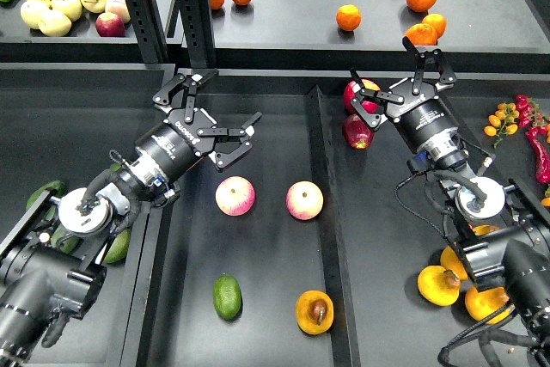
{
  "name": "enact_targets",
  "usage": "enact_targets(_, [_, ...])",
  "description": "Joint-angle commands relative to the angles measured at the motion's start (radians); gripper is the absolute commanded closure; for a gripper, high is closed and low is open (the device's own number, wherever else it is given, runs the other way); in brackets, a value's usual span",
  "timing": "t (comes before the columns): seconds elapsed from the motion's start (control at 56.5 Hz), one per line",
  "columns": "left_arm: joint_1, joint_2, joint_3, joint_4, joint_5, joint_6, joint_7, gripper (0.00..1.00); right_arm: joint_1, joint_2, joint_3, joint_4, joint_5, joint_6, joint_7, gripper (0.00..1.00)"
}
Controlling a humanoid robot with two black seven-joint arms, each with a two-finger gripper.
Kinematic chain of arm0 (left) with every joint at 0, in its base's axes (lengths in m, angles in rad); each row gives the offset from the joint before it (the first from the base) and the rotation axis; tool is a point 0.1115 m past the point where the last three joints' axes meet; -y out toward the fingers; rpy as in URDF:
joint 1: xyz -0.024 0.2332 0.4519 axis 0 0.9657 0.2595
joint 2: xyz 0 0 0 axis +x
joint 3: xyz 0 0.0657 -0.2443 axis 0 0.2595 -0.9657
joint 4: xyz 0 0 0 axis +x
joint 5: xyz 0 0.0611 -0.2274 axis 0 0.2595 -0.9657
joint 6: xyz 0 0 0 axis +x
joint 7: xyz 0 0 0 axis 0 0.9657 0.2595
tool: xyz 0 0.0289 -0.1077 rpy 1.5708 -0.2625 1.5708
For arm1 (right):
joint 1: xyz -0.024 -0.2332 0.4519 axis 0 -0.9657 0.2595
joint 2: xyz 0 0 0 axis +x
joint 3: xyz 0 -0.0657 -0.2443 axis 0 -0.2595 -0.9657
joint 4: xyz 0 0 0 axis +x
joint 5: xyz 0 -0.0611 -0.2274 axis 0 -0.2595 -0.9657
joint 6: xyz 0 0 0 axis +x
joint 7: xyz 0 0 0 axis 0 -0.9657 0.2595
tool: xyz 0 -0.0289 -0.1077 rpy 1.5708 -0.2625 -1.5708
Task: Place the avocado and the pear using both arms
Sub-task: 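Move the left gripper down toward the small green avocado in the center bin, then close the left gripper around the green avocado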
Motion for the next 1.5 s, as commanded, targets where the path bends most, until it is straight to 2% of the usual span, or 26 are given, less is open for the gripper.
enact_targets(0.0, [-0.093, 0.177, 0.248, 0.034, -0.022, -0.108, 0.000, 0.03, 0.000, 0.000, 0.020, -0.001, 0.000, -0.001, -0.002, 0.00])
enact_targets(0.177, [-0.211, 0.325, 0.606, 0.040, 0.027, -0.115, 0.000, 0.03, 0.011, 0.000, 0.028, -0.001, 0.000, -0.001, -0.002, 0.00])
enact_targets(0.212, [-0.255, 0.360, 0.721, 0.051, 0.090, -0.115, 0.000, 0.02, 0.015, 0.000, 0.028, -0.003, 0.000, -0.001, -0.002, 0.00])
enact_targets(0.442, [-0.326, 0.346, 0.941, 0.082, 0.326, -0.115, 0.000, 0.01, 0.015, 0.000, 0.028, -0.006, 0.000, -0.001, -0.003, 0.00])
enact_targets(0.655, [-0.327, 0.239, 1.022, 0.165, 0.493, -0.115, 0.000, 0.01, 0.015, 0.000, 0.028, -0.007, 0.000, -0.001, -0.003, 0.00])
enact_targets(0.938, [-0.318, 0.142, 1.053, 0.255, 0.539, -0.115, 0.000, 0.01, 0.014, 0.000, 0.034, -0.007, -0.002, -0.001, -0.005, 0.00])
enact_targets(1.114, [-0.312, 0.107, 1.054, 0.312, 0.570, -0.115, 0.000, 0.02, 0.009, 0.000, 0.036, -0.006, -0.002, 0.002, -0.005, 0.00])
enact_targets(1.486, [-0.294, 0.069, 1.079, 0.344, 0.581, -0.115, 0.000, 0.02, 0.009, 0.000, 0.036, -0.001, -0.002, 0.006, -0.005, 0.00])
